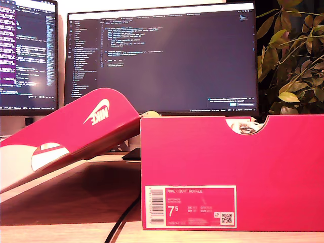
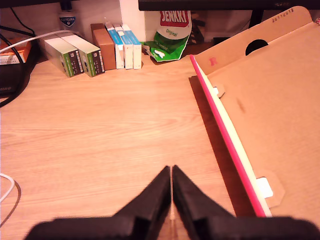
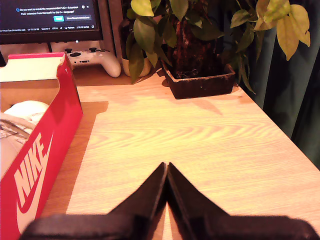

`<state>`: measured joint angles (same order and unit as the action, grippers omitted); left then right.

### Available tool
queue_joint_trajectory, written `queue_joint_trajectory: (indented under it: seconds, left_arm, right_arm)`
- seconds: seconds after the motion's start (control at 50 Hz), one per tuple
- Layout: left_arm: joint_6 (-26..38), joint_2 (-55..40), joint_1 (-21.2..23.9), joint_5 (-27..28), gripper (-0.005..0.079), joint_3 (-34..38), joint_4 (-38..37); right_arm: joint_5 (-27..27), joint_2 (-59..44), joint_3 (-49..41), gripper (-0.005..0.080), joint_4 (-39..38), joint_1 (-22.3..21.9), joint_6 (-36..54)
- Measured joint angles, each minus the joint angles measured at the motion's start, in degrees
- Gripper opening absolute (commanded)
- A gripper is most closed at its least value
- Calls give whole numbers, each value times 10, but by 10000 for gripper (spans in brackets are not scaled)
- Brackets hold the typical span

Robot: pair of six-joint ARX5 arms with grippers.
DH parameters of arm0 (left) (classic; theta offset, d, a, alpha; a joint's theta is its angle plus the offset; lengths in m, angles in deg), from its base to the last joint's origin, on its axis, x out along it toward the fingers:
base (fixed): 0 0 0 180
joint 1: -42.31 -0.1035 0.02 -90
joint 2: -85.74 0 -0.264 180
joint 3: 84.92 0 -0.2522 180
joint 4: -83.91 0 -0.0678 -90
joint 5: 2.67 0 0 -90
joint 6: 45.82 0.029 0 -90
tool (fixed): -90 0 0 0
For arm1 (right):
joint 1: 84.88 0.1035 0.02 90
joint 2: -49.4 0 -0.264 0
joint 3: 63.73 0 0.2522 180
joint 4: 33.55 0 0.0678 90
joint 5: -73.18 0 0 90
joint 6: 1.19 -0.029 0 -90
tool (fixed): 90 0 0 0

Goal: Close the red shoebox by pushing the lid with your left arm and holding the box in place with your right arm

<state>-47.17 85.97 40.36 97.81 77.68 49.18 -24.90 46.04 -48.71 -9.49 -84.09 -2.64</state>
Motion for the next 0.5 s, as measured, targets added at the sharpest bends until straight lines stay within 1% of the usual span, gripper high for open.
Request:
queue_joint_trajectory:
  seconds: [0.5]
  left_arm:
    - [0,0,0,4,-19,0,0]
  right_arm:
    - [0,0,0,-12,0,-1,0]
